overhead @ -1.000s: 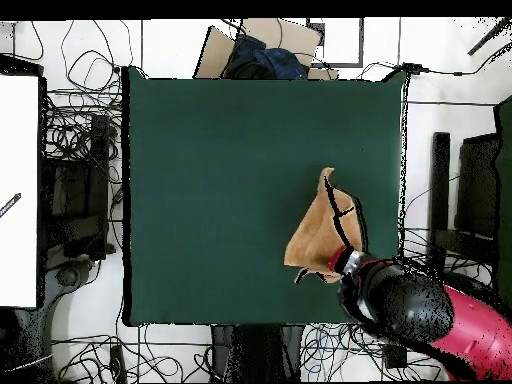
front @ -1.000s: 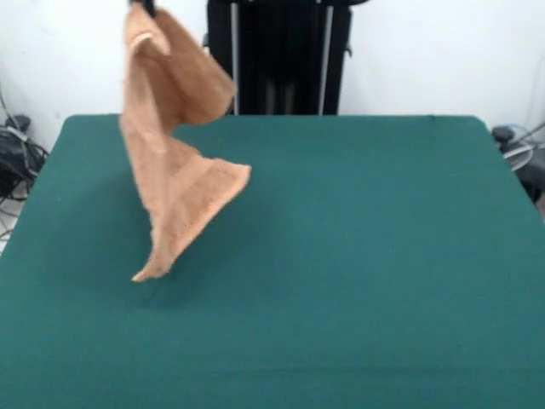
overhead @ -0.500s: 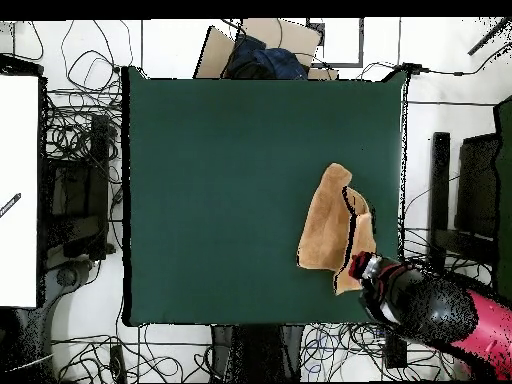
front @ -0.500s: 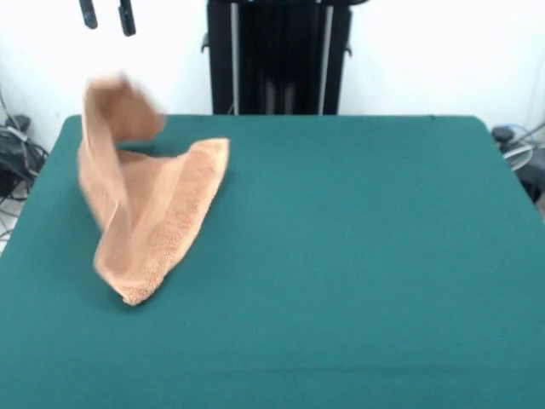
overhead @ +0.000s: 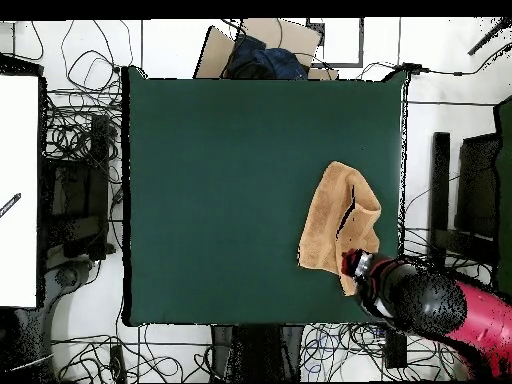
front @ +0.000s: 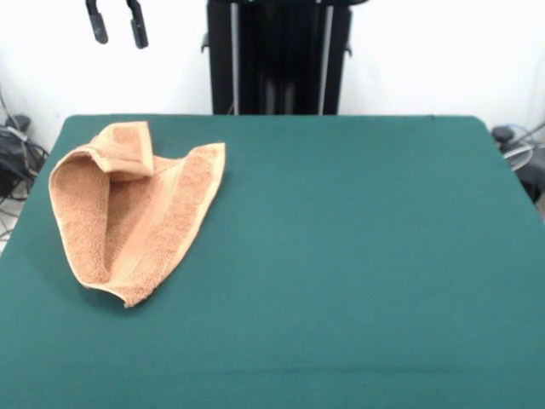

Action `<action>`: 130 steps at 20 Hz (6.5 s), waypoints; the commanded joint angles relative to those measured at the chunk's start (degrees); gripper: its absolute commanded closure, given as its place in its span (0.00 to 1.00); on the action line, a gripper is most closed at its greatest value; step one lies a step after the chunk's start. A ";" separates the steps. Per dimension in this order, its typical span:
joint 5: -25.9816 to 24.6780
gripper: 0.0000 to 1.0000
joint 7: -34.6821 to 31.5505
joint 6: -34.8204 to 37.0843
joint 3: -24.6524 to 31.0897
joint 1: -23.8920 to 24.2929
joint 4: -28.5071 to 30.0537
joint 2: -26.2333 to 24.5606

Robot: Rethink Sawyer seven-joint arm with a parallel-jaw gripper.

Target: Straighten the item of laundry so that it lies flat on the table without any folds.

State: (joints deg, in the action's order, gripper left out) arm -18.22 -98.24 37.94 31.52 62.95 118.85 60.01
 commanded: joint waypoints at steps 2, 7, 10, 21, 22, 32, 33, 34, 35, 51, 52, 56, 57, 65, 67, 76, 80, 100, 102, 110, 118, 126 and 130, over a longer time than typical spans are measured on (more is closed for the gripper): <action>-3.62 0.00 6.64 -4.59 5.12 -0.48 0.11 -2.16; -4.48 0.00 3.68 -5.78 3.94 -2.76 1.34 -3.10; -5.37 0.00 -0.88 -5.39 1.11 -6.92 2.13 -2.28; -5.52 0.00 -11.24 -7.99 -6.66 -18.98 3.31 -2.03; -5.54 0.00 -11.66 -7.93 -7.44 -19.82 2.41 -3.33; -4.50 0.00 -7.61 -13.84 -11.26 -22.51 -5.09 -19.67; -4.51 0.00 -7.35 -14.23 -11.38 -22.48 -5.22 -20.14; -4.56 0.00 -7.04 -14.52 -11.50 -22.62 -5.82 -20.80; -4.58 0.00 -6.92 -15.01 -11.59 -22.63 -5.86 -21.10; -2.44 0.00 -1.91 -13.93 -6.95 -18.03 -8.77 -25.98; -2.29 0.00 -1.84 -13.24 -6.92 -17.96 -8.62 -25.33; -2.02 0.00 -1.56 -12.24 -6.38 -17.40 -8.09 -24.03; -1.81 0.00 -1.60 -11.88 -6.29 -17.33 -8.04 -23.82; -1.11 0.00 -1.09 -10.23 -5.24 -16.69 -7.33 -21.42; -0.96 0.00 -0.79 -9.84 -4.96 -16.47 -7.26 -21.07; -0.87 0.00 -0.08 -8.60 -5.29 -16.72 -8.40 -21.06; -3.72 0.00 -0.13 -15.15 -6.00 -16.46 -10.00 -28.28; -2.41 0.00 0.86 -10.54 -4.52 -14.55 -6.91 -21.48; -1.57 0.00 1.39 -8.86 -3.86 -14.14 -6.14 -19.03; -0.72 0.00 3.17 -7.54 -1.10 -11.53 -4.39 -17.35; -7.70 0.00 6.74 -7.61 -4.49 -12.47 -7.51 -14.26; -10.79 0.00 7.71 -7.65 -3.98 -11.35 -7.81 -14.12; -11.67 0.00 7.10 -8.16 -3.74 -11.02 -7.98 -15.43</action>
State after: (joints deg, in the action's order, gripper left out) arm -25.72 -98.24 26.18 24.70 51.70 112.22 45.28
